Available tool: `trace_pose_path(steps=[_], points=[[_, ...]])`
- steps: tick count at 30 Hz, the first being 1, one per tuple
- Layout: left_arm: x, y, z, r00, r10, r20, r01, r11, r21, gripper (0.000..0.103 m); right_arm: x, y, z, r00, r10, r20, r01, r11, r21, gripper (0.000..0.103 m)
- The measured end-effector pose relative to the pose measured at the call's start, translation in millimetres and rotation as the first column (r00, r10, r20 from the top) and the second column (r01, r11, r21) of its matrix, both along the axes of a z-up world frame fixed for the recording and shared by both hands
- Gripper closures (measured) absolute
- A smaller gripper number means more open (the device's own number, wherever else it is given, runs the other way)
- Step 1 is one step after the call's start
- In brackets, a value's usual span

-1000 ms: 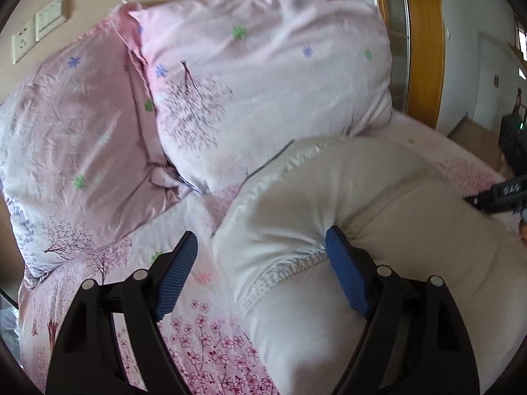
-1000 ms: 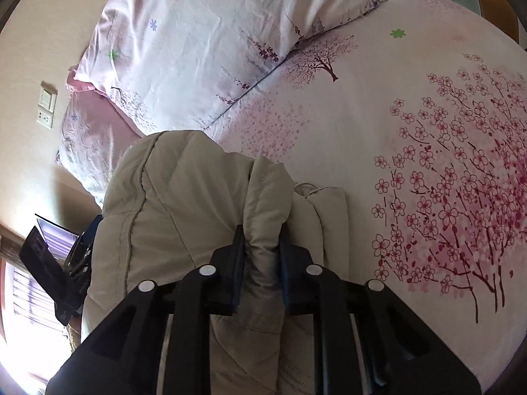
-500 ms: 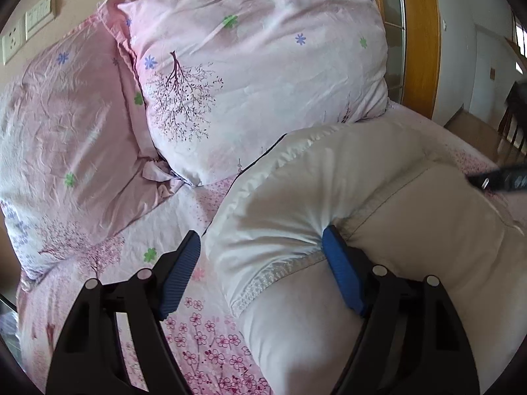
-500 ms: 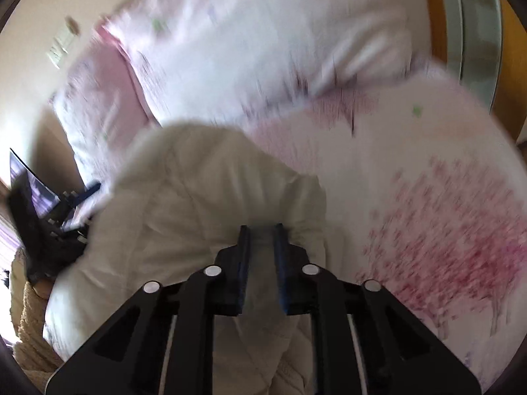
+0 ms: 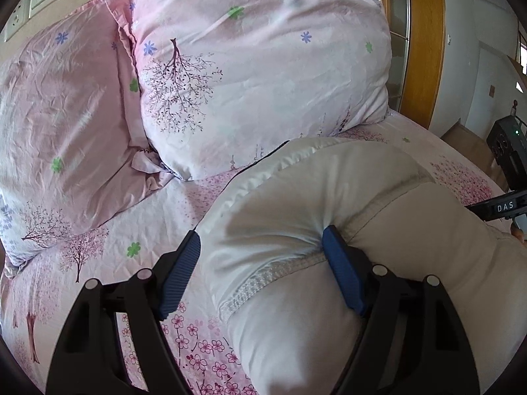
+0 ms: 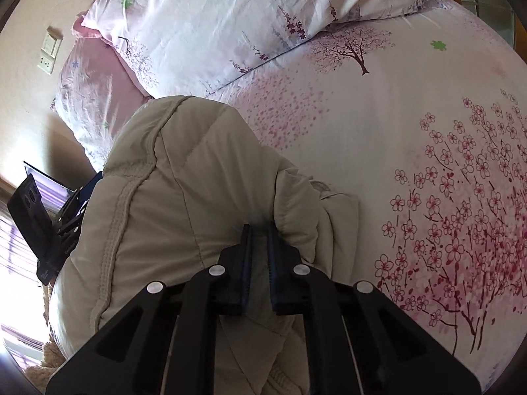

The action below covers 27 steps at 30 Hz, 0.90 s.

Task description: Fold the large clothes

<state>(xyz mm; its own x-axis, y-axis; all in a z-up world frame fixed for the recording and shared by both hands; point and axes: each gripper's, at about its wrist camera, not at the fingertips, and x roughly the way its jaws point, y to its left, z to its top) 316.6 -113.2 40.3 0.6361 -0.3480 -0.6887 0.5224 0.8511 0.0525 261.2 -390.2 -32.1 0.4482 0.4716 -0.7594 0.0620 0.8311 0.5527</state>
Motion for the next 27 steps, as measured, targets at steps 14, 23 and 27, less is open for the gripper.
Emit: trace_pose_path(steps=[14,23,27], points=[[-104,22,59,0.987,-0.061,0.148,0.062,0.998,0.002,0.024,-3,4,5,1.000,-0.004,0.013,0.005,0.998,-0.063,0.097],[-123,1,19,0.992,-0.084,0.095,0.074,0.992,0.106,0.023,-33,10,32,0.992,-0.059,0.114,0.077,0.984,-0.163,0.094],[-124,3,13,0.992,-0.077,0.099,0.066,0.991,0.113,0.023,-80,14,57,0.970,-0.054,0.238,0.088,0.987,-0.135,0.090]])
